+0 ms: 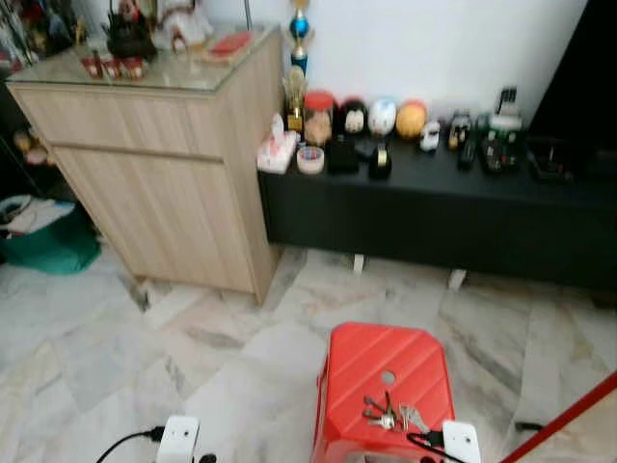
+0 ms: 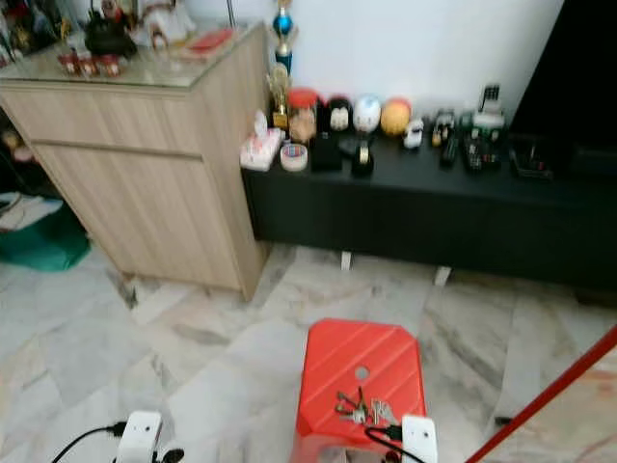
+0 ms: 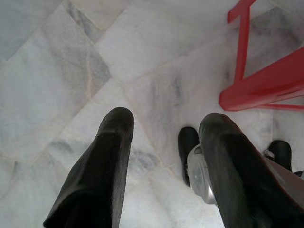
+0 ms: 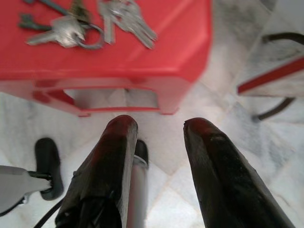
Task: Hang keys on a hook
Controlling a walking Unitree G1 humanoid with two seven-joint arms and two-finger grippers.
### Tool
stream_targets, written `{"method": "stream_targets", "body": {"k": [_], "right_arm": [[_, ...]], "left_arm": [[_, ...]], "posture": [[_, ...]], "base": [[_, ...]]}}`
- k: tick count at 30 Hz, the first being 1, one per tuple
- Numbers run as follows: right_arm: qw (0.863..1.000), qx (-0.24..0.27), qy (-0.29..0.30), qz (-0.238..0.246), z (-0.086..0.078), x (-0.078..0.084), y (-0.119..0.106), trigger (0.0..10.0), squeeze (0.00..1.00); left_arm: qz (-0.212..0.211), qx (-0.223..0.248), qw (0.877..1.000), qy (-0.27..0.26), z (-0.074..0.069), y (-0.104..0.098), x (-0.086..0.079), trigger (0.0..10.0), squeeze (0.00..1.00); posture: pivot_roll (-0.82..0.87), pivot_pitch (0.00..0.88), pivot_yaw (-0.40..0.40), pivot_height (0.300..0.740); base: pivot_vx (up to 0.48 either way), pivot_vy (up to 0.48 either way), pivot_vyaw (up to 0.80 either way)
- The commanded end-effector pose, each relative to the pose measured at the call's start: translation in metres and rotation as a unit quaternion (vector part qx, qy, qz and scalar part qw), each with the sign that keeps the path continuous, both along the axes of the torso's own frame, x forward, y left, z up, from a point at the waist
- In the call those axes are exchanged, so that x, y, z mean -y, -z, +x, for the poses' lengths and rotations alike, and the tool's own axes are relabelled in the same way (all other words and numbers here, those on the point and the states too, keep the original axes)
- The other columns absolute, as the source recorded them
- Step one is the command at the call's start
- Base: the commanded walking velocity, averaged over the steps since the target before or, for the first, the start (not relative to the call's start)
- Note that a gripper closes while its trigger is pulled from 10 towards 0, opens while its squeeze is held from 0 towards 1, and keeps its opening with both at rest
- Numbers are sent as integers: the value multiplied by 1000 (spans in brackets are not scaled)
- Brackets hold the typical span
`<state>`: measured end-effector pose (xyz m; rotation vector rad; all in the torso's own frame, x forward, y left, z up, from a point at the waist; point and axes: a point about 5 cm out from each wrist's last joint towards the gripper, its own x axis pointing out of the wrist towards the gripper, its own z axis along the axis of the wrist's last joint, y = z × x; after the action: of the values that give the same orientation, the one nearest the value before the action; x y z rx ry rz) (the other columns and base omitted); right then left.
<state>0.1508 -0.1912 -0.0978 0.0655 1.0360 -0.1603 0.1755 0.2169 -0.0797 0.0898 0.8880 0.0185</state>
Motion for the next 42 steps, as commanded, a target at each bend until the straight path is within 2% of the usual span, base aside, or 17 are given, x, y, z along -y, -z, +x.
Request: {"method": "stream_targets", "body": {"k": [1, 8, 17, 24, 33, 34, 35, 36, 37, 42], "right_arm": [[1000, 6, 7, 2, 2, 1, -1, 10000, 0], [1000, 7, 9, 5, 2, 0, -1, 10000, 0], [1000, 15, 15, 5, 3, 0, -1, 10000, 0], [998, 41, 39, 7, 4, 1, -3, 10000, 0], [998, 50, 31, -1, 2, 2, -3, 10000, 0], [998, 60, 25, -2, 6, 2, -5, 10000, 0], [994, 105, 21, -6, 25, 3, -15, 10000, 0], [984, 177, 23, -11, 53, 4, -33, 10000, 0], [981, 193, 24, -12, 58, 4, -37, 10000, 0], [977, 213, 23, -16, 62, 5, -41, 10000, 0]], "left_arm": [[-1, -5, 1000, -8, -3, 1, -1, 10000, 0], [0, -5, 1000, -7, -3, 1, -2, 10000, 0], [4, 3, 1000, -3, -2, 0, -3, 10000, 0], [5, 11, 1000, -1, -3, 0, -3, 10000, 0], [1, 12, 1000, 5, -7, 1, -1, 10000, 0], [-3, 15, 1000, 0, -8, 1, -1, 10000, 0], [-4, 19, 1000, -6, -8, 1, -1, 10000, 0], [-8, 29, 999, -20, -9, 1, -2, 10000, 0], [-9, 32, 999, -25, -9, 1, -2, 10000, 0], [-2, 55, 998, -38, -10, -1, -4, 10000, 0]], "posture": [[19, 0, 10, 740], [20, 0, 13, 740], [19, 0, 16, 740], [6, 0, 20, 740], [-7, 0, 29, 740], [-10, 0, 29, 740], [-10, 0, 29, 740], [-17, 0, 35, 740], [-17, 0, 35, 740], [-20, 0, 34, 740]], "base": [[0, 289, 0], [0, 334, 0], [0, 0, 0], [0, 0, 0], [0, 0, 0], [0, 0, 0], [0, 0, 0], [0, 0, 0], [0, 0, 0], [0, 0, 0]]}}
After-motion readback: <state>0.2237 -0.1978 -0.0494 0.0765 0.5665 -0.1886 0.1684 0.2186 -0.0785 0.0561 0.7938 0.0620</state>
